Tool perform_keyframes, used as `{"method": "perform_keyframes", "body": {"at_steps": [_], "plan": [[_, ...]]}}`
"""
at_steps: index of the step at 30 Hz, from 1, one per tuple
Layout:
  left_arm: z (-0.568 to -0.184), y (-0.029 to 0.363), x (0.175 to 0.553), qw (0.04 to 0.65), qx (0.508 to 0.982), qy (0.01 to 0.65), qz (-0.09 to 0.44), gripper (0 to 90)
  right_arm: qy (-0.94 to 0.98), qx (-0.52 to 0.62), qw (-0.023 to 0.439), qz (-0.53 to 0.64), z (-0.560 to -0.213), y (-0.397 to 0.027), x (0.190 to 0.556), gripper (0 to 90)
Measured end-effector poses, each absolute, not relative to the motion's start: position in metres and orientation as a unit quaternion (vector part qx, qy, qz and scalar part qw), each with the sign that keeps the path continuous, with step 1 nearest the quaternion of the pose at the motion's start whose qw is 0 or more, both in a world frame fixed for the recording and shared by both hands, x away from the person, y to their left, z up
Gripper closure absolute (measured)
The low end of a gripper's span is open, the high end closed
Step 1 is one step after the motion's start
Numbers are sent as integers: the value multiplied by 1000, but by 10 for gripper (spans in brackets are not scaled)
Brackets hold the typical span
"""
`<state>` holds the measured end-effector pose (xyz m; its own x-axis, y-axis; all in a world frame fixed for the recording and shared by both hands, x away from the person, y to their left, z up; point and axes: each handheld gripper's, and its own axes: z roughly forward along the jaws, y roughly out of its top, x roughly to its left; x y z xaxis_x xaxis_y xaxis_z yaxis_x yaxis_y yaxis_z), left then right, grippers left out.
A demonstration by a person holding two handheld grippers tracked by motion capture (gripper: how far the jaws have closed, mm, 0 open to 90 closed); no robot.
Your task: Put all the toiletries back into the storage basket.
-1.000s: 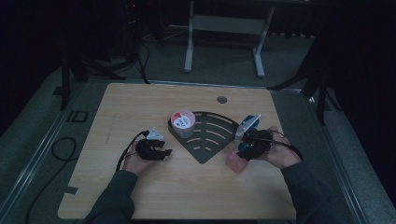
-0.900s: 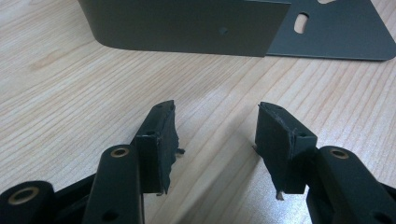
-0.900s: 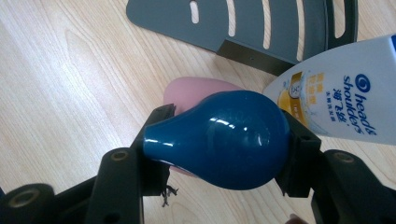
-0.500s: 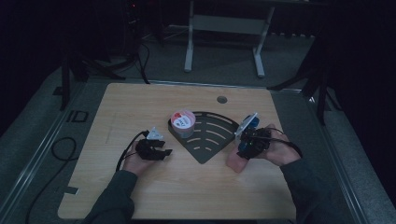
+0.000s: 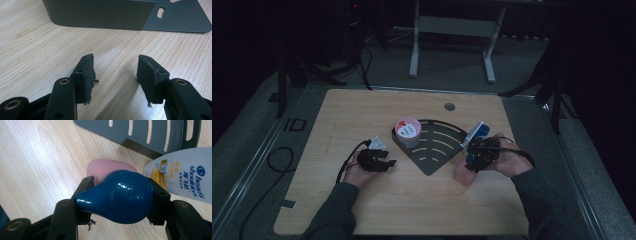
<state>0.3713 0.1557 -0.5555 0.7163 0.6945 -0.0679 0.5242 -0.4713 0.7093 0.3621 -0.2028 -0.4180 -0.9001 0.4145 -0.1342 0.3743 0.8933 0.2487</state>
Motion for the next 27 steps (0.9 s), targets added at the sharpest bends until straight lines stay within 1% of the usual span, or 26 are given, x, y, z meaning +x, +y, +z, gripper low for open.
{"method": "perform_keyframes", "body": {"at_steps": [11,27], "plan": [[-555,156,371,369,850,358,115,480,970,199,84,114,-414,-197,361,474],[-555,156,371,368,850,358,116,480,972,179,92,121,-407,-183,361,474]]}}
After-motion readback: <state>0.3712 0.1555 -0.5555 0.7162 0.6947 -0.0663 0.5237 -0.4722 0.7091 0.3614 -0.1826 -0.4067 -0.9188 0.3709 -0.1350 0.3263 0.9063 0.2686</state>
